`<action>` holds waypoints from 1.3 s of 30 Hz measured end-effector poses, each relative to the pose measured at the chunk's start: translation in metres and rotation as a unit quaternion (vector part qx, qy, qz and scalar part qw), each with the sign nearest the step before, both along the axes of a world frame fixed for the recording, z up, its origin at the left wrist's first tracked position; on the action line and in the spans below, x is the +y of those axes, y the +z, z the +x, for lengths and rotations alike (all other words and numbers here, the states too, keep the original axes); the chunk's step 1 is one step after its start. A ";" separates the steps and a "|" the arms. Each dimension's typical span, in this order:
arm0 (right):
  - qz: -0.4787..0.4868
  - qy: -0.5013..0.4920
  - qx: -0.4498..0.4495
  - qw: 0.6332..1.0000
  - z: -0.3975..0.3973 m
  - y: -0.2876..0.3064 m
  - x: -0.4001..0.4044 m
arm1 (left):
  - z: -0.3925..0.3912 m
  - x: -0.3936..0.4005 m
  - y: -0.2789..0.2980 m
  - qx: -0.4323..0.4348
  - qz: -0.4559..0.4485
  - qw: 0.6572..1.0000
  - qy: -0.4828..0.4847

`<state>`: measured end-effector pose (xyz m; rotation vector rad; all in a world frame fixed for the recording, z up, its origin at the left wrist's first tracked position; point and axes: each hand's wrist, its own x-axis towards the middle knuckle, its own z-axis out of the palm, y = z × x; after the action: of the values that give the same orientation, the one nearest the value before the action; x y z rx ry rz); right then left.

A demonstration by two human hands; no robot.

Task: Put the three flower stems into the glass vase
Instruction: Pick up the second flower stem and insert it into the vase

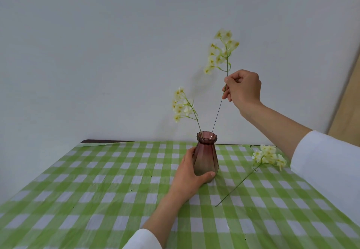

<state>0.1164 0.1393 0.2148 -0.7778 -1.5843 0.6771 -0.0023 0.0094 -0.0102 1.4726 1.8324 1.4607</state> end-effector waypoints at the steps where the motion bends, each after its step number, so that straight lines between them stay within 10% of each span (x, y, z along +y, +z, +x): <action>1: -0.001 -0.002 0.000 1.000 -0.001 -0.001 0.001 | 0.000 0.000 0.000 0.000 0.000 1.000 0.000; 39: -0.070 0.024 -0.105 0.992 -0.001 -0.096 -0.012 | -0.001 0.003 -0.002 0.001 0.000 1.000 -0.001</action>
<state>0.1149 0.1277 0.1185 -0.9406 -1.7643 0.7679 -0.0032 0.0122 -0.0118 1.4766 1.8318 1.4598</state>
